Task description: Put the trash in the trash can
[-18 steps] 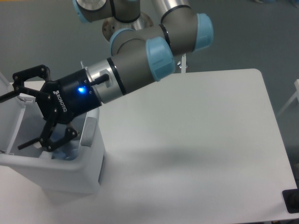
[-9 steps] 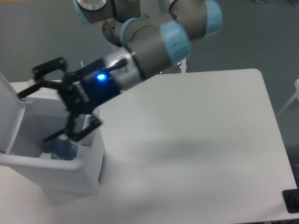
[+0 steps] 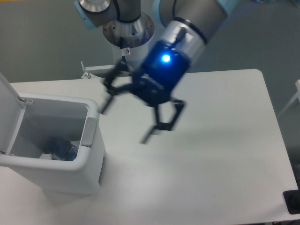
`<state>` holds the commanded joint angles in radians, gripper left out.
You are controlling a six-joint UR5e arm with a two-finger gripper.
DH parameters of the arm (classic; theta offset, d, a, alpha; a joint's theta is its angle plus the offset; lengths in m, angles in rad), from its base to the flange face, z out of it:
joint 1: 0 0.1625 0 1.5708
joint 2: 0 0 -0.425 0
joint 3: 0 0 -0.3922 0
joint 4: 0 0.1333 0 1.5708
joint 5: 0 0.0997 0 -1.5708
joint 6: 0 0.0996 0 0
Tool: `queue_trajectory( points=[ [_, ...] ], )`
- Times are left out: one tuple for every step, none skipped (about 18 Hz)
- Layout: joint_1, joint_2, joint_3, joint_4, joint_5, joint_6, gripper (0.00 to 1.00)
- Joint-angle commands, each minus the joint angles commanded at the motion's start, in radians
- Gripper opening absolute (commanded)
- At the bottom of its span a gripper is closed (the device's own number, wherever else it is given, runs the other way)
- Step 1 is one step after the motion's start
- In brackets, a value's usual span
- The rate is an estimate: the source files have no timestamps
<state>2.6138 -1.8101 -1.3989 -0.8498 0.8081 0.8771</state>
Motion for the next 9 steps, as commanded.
queue_trajectory(
  points=[
    [0.005,-0.002,-0.011,-0.006,0.031,0.034,1.00],
    [0.008,-0.003,-0.023,-0.008,0.061,0.060,1.00],
    [0.011,-0.006,-0.044,-0.009,0.100,0.078,1.00],
    [0.014,-0.008,-0.066,-0.008,0.150,0.114,1.00],
    [0.028,-0.012,-0.080,-0.008,0.207,0.162,1.00],
    [0.038,-0.021,-0.098,-0.008,0.270,0.219,1.00],
    [0.052,-0.035,-0.119,-0.008,0.334,0.287,1.00],
    [0.069,-0.038,-0.142,-0.009,0.389,0.362,1.00],
    [0.075,-0.040,-0.158,-0.009,0.434,0.422,1.00]
  ],
)
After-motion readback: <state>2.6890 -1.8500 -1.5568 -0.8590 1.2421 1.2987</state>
